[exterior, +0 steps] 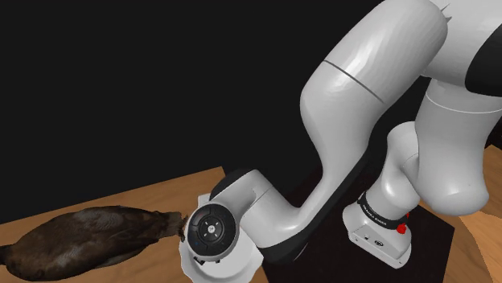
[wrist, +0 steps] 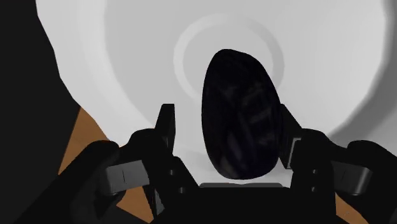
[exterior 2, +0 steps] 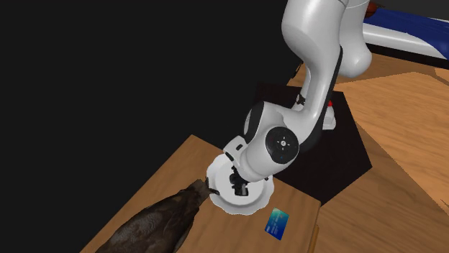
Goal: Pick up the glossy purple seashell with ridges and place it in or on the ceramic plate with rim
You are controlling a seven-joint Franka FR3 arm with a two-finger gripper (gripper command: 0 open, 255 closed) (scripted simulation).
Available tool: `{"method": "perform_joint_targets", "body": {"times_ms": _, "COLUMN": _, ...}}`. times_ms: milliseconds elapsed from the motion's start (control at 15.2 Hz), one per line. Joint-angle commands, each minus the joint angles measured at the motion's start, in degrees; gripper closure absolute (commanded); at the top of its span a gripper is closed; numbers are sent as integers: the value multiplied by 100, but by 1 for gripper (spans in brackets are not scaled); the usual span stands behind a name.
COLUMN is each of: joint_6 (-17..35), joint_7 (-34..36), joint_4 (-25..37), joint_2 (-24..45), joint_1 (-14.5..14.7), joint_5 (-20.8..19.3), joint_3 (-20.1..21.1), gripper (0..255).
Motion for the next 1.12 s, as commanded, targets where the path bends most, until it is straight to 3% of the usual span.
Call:
{"method": "perform_joint_targets", "body": {"times_ms": 0, "joint_6": 4, "joint_7": -1, "joint_4": -21, "joint_2": 2, "joint_1": -2, "joint_5": 3, "joint_3": 0, "gripper": 0}}
{"method": "perform_joint_targets", "body": {"times_ms": 264, "joint_6": -6, "joint_7": 4, "joint_4": 7, "joint_2": 25, "joint_1": 6, "joint_5": 1, "joint_3": 1, "gripper": 0}}
{"method": "perform_joint_targets", "body": {"times_ms": 528, "joint_6": -520, "joint_7": -362, "joint_4": 36, "joint_2": -542, "joint_1": -9, "joint_5": 581, "joint_3": 289, "gripper": 0}}
{"method": "perform_joint_targets", "body": {"times_ms": 1056, "joint_6": -519, "joint_7": -363, "joint_4": 36, "joint_2": -543, "joint_1": -7, "joint_5": 581, "joint_3": 287, "gripper": 0}}
